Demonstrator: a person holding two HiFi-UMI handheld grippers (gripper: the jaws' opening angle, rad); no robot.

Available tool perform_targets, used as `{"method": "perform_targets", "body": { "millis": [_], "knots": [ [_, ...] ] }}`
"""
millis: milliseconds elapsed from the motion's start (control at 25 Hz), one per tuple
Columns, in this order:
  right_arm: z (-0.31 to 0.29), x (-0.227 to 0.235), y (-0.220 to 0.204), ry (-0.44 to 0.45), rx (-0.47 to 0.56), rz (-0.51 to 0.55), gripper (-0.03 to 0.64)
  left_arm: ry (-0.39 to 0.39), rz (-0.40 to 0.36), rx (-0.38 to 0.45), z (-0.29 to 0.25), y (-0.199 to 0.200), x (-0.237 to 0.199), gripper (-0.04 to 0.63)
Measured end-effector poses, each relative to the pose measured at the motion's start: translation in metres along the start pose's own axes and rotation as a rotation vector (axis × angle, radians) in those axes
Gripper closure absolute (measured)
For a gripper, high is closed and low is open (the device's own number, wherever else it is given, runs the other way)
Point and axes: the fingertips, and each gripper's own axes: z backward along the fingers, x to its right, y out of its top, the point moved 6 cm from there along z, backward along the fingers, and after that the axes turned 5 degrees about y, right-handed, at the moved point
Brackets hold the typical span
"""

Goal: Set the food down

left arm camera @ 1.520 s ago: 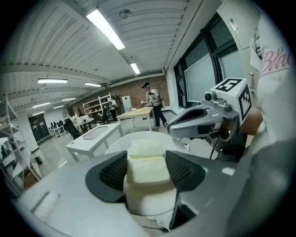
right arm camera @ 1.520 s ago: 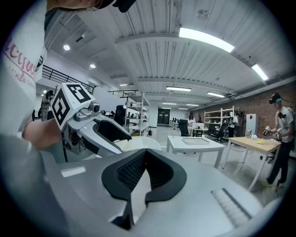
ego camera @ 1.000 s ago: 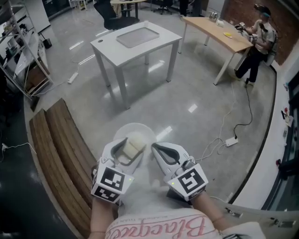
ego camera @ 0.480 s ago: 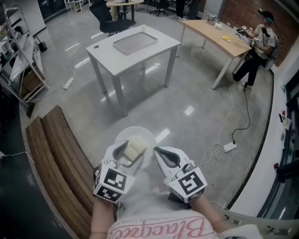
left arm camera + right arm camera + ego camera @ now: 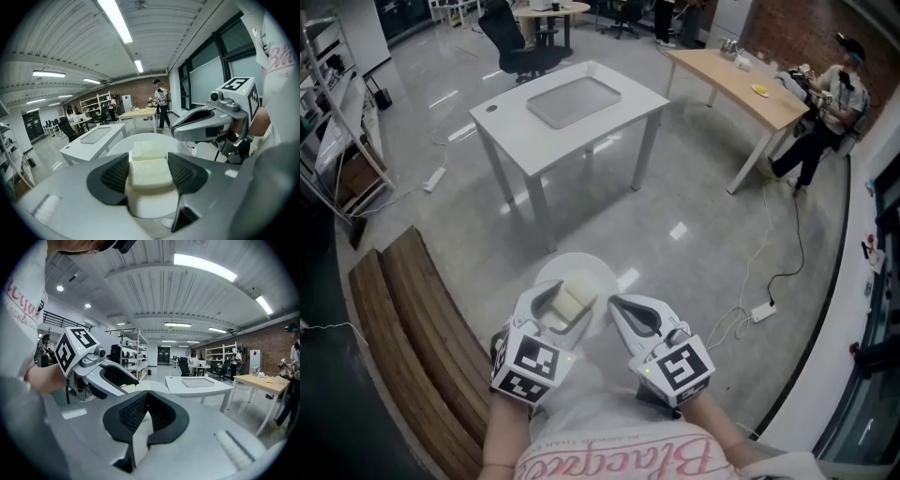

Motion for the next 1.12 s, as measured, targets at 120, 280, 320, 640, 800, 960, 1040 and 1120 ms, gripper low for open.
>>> {"method": "perform_targets", "body": {
  "millis": [120, 280, 320, 640, 800, 960, 1040, 1120],
  "knots": [
    [-0.016, 0.014, 0.004, -0.021, 0.012, -0.02, 0.615, -0.024, -0.012, 0.005, -0.012, 0.005, -0.018, 0.336],
    [-0.038, 0.031, 0.013, -0.06, 0.025, -0.018, 0.615, -0.042, -0.036, 0.019, -0.028, 0.012, -0.044, 0.336],
    [-0.043, 0.034, 0.015, -0.071, 0.032, -0.019, 0.615, -0.045, -0.041, 0.022, -0.031, 0.013, -0.05, 0.336],
    [-0.07, 0.052, 0.023, -0.119, 0.03, -0.037, 0.615, -0.07, -0.065, 0.028, -0.05, 0.02, -0.086, 0.336],
    [-0.08, 0.056, 0.026, -0.127, 0.021, -0.031, 0.615, -0.079, -0.066, 0.025, -0.057, 0.021, -0.097, 0.336],
    [-0.081, 0.062, 0.02, -0.132, 0.001, -0.044, 0.615, -0.087, -0.06, 0.019, -0.068, 0.022, -0.1, 0.336],
    [-0.084, 0.069, 0.018, -0.139, -0.009, -0.054, 0.615, -0.087, -0.059, 0.016, -0.074, 0.024, -0.103, 0.336],
    [-0.088, 0.075, 0.02, -0.135, -0.012, -0.053, 0.615, -0.087, -0.059, 0.015, -0.081, 0.027, -0.107, 0.336]
  ]
}}
